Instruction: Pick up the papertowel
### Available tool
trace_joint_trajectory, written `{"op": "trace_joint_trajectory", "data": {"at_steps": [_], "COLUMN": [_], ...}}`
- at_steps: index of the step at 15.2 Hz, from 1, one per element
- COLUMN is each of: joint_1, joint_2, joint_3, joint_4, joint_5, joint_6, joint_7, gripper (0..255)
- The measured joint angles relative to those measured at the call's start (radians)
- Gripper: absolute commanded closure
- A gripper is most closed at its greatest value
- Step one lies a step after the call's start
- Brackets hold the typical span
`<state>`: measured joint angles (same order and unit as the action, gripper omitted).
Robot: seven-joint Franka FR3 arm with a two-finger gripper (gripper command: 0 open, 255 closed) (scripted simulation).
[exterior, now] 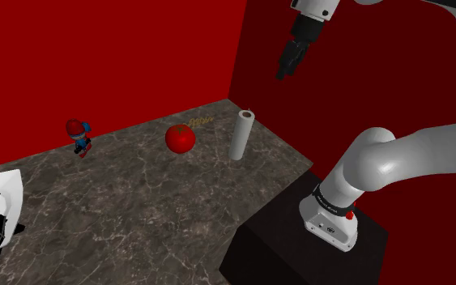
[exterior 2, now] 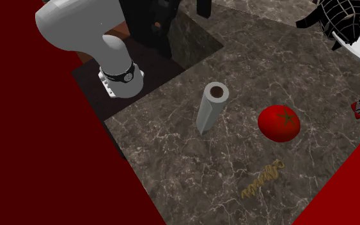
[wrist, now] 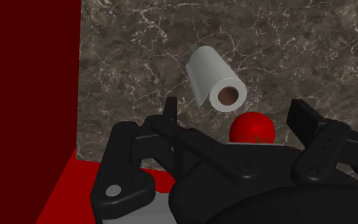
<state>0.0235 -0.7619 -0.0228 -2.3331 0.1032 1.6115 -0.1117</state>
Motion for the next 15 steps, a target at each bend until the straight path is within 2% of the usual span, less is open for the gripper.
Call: {"op": "trace_joint_trajectory", "data": {"at_steps": [4, 13, 15], "joint_1": [-0.008, -0.054, -0.06], "joint_2": [0.027, 0.242, 0.274], "joint_3": [0.041, 0.213, 0.231], "joint_4": [-0.037, -0.126, -0.134], "joint_5": [0.003, -0.017, -0.025], "joint_6": [0.064, 0.356, 0.394], "joint_7": [0.06, 0.336, 0.372], "gripper": [0, 0, 0]}}
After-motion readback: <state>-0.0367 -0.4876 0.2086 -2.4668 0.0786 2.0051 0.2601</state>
